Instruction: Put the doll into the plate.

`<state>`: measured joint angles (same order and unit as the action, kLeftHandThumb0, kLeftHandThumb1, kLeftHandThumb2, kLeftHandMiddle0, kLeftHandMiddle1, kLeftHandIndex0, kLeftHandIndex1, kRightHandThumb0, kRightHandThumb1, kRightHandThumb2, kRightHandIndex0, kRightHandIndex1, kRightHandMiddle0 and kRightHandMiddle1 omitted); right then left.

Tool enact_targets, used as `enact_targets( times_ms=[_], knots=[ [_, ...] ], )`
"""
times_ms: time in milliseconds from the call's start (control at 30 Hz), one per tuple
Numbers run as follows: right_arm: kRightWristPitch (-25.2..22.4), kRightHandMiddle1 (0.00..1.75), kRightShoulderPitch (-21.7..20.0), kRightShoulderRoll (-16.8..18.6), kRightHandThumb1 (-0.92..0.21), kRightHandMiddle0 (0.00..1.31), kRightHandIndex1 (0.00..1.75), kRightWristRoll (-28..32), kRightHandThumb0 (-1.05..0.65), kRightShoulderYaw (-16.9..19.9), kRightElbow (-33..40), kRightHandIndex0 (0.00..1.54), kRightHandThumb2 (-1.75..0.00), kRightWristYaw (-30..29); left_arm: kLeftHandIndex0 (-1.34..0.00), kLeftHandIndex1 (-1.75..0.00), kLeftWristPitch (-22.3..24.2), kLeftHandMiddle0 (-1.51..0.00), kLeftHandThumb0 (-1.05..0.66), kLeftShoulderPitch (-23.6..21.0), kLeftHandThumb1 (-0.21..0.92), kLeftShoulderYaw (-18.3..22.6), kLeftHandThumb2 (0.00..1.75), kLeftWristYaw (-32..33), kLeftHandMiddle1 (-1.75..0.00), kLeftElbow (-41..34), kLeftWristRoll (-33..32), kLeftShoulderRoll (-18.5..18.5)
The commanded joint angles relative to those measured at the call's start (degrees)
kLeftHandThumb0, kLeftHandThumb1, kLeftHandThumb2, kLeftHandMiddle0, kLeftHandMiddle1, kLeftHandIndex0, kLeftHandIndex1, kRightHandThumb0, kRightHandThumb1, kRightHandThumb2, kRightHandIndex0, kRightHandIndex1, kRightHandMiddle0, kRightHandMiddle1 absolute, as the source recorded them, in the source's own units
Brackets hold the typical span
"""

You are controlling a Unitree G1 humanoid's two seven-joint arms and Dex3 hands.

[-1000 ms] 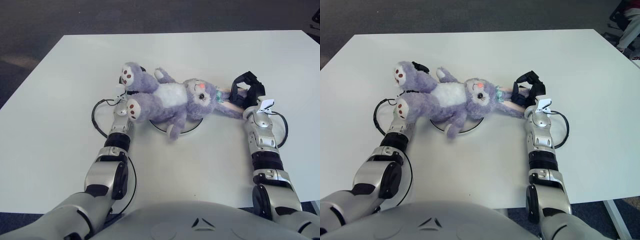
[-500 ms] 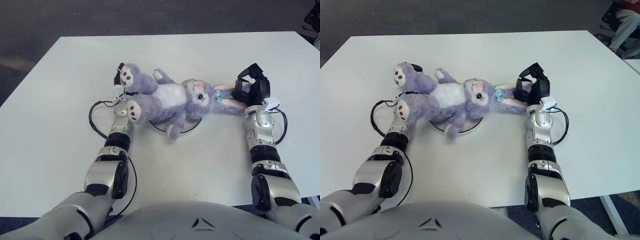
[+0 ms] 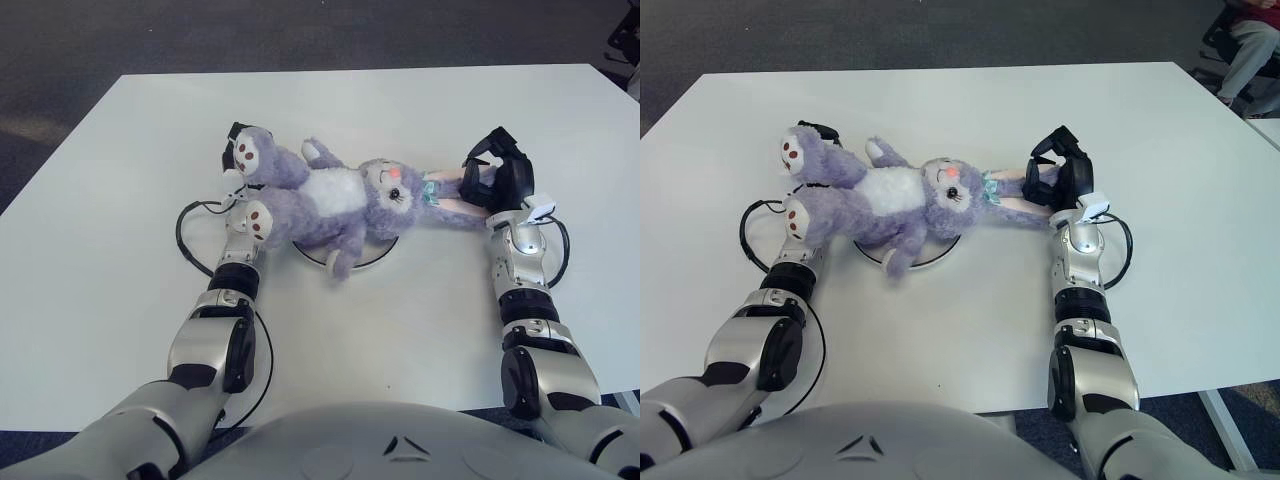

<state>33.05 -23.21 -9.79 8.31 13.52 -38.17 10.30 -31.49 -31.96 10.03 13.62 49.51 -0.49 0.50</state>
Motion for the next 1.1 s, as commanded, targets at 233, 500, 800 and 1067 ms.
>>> enact_targets(
  times_ms=[233, 500, 800, 1067],
  knots=[
    [0.21, 1.75, 8.27, 4.76, -0.35, 0.59, 1.75, 3.28, -0.48, 1.08, -4.37, 1.32, -1.28, 1.48, -0.48, -1.75, 0.55, -1.2, -0.43, 7.01, 0.5, 0.64, 1.1, -4.83, -1.75, 2.38, -2.56, -0.75],
    [0.6, 1.75, 7.71, 5.72, -0.35, 0.59, 1.75, 5.56, -0.48, 2.27, -4.81, 1.32, -1.28, 3.64, -0.48, -1.75, 2.68, -1.19, -0.43, 6.06, 0.49, 1.16, 1.1, -6.23, -1.75, 0.24, -3.31, -0.42],
    [3.21, 1.75, 6.95, 6.22, -0.35, 0.59, 1.75, 5.86, -0.48, 3.18, -6.59, 1.32, -1.27, 5.9, -0.48, -1.75, 2.64, -1.21, -0.43, 4.95, 0.49, 0.7, 1.11, -6.36, -1.75, 3.33, -1.77, 0.69],
    [4.99, 1.75, 6.97, 6.26, -0.36, 0.59, 1.75, 5.08, -0.47, 2.85, -6.72, 1.31, -1.27, 5.79, -0.48, -1.75, 1.69, -1.21, -0.43, 4.6, 0.48, -0.52, 1.11, -6.35, -1.75, 4.74, -0.25, 1.77]
  ],
)
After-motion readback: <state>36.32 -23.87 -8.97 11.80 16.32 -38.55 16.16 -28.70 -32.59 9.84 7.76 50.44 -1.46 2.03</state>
